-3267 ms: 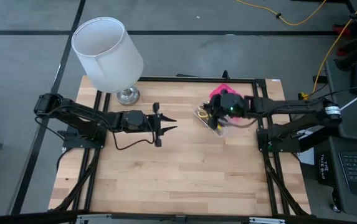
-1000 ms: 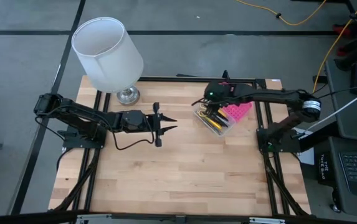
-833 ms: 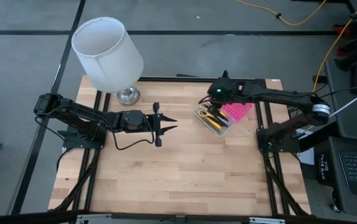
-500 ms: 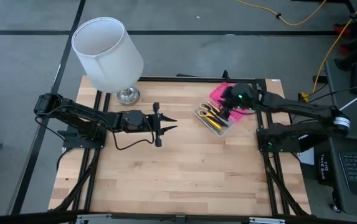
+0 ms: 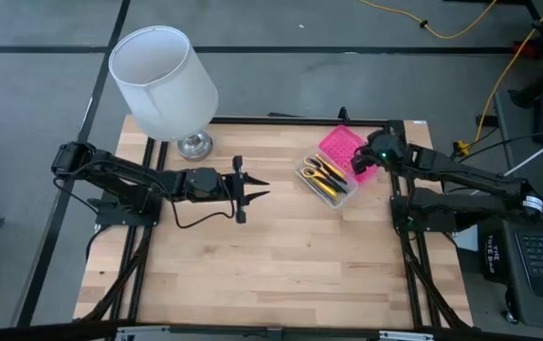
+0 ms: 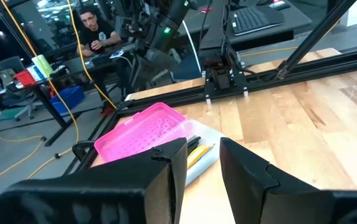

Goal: Pick & place school supplies into a supply box
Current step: Close the pink supply box

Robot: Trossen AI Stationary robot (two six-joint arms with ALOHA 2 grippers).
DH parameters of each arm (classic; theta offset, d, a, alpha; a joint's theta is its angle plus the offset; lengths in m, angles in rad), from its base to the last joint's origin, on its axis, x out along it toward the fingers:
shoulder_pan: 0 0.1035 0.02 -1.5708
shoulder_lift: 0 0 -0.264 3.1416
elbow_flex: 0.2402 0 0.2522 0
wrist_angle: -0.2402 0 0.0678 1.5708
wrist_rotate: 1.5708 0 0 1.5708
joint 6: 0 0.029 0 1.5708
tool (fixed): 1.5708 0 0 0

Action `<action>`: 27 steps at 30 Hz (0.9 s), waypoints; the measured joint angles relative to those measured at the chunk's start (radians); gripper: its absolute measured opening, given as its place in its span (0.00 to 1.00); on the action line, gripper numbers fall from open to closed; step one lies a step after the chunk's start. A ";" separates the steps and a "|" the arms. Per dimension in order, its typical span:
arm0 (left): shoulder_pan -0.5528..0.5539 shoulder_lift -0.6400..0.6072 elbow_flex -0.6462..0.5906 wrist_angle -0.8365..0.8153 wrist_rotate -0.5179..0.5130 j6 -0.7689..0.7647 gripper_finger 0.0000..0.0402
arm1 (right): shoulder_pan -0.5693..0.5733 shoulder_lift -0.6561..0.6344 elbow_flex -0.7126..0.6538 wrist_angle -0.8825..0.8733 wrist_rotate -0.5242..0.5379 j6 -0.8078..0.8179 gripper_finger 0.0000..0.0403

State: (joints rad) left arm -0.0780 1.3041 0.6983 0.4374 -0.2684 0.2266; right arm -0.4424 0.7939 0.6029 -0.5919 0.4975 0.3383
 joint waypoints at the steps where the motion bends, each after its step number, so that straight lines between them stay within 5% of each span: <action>1: 0.000 0.000 0.000 0.000 0.000 -0.006 0.22 | -0.005 -0.001 0.000 -0.028 -0.003 0.032 0.29; 12: 0.000 0.000 0.000 0.000 0.000 -0.031 0.22 | -0.081 0.003 0.000 -0.312 -0.103 0.338 0.29; 27: 0.000 0.000 0.000 0.000 0.000 -0.031 0.22 | -0.192 0.056 0.000 -0.403 -0.138 0.497 0.29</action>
State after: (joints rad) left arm -0.0780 1.3041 0.6983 0.4370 -0.2684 0.1955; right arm -0.6342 0.8503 0.6029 -0.9948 0.3596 0.8349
